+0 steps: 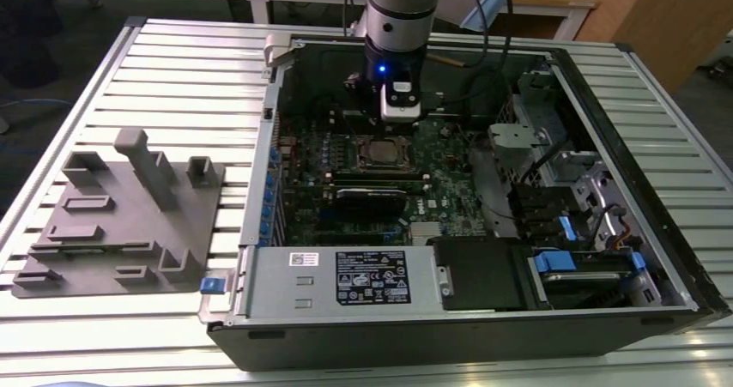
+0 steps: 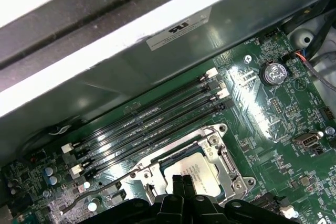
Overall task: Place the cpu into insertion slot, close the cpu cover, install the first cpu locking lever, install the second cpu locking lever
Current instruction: 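Close the cpu cover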
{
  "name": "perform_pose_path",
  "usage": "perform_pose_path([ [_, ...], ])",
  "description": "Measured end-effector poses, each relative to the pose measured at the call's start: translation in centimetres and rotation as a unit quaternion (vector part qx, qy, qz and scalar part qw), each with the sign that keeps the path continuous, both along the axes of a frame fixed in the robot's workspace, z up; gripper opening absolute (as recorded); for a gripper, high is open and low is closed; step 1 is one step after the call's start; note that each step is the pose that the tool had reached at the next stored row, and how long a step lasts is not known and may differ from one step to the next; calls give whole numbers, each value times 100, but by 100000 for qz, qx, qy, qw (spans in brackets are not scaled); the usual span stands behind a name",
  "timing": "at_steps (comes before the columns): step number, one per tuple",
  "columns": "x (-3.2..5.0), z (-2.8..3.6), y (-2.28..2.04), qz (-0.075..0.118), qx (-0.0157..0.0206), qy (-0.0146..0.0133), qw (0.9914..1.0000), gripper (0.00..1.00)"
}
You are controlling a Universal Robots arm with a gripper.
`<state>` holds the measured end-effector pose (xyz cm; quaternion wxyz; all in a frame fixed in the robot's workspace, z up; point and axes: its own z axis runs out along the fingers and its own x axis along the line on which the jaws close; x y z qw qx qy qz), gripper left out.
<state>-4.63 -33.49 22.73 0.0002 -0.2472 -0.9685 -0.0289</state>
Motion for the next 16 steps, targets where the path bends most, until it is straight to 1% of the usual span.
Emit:
perform_pose_path([
  [16,0,0,0,189,-1,1,100000,11],
])
